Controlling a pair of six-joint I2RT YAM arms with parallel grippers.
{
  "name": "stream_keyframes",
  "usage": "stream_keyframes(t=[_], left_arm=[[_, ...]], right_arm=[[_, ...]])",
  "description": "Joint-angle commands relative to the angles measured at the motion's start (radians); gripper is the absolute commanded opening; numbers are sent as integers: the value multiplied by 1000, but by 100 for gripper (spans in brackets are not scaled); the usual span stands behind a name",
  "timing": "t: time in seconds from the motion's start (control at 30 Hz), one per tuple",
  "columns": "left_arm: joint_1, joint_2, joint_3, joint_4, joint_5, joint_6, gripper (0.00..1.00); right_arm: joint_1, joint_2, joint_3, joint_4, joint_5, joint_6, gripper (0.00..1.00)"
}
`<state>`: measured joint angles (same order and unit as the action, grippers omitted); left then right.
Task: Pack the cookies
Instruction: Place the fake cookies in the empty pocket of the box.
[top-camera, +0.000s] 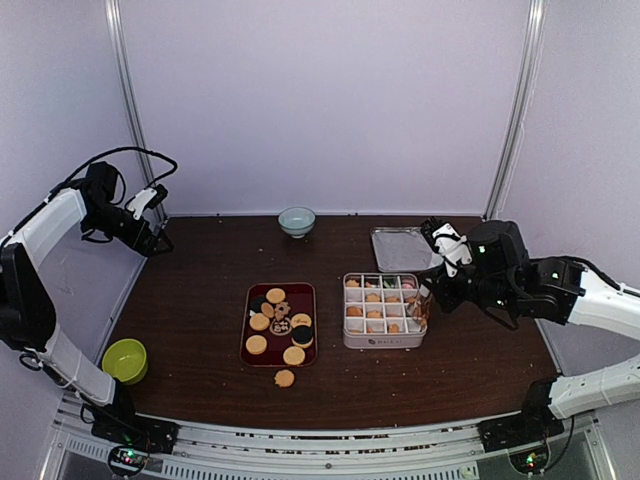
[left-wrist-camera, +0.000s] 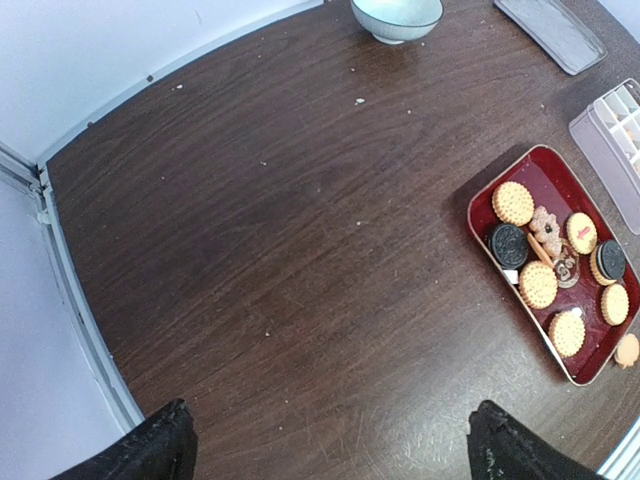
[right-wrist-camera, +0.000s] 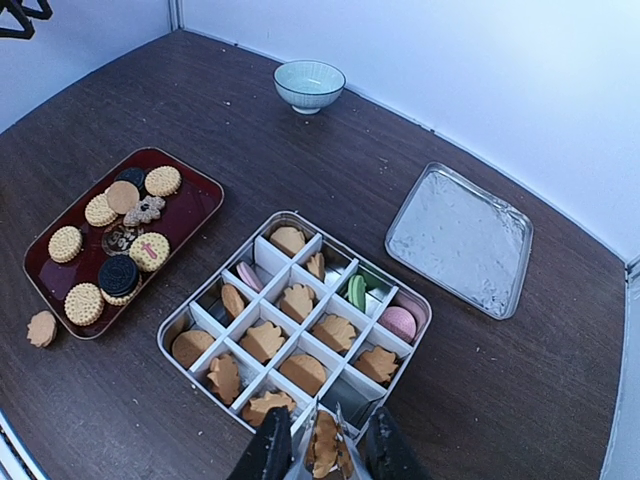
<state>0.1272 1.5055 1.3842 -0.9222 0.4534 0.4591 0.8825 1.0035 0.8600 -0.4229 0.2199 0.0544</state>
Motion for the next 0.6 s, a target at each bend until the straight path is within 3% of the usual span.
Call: stream_keyframes(t=[0.0,0.57], left_arm=[[0,-4,15,-5,24,16,97],[1,-14,7,-4,20,18,97]], right_arm=[[-10,-17,31,61,-23,-10,7],[-42,7,-52,89,-63,-5,13]])
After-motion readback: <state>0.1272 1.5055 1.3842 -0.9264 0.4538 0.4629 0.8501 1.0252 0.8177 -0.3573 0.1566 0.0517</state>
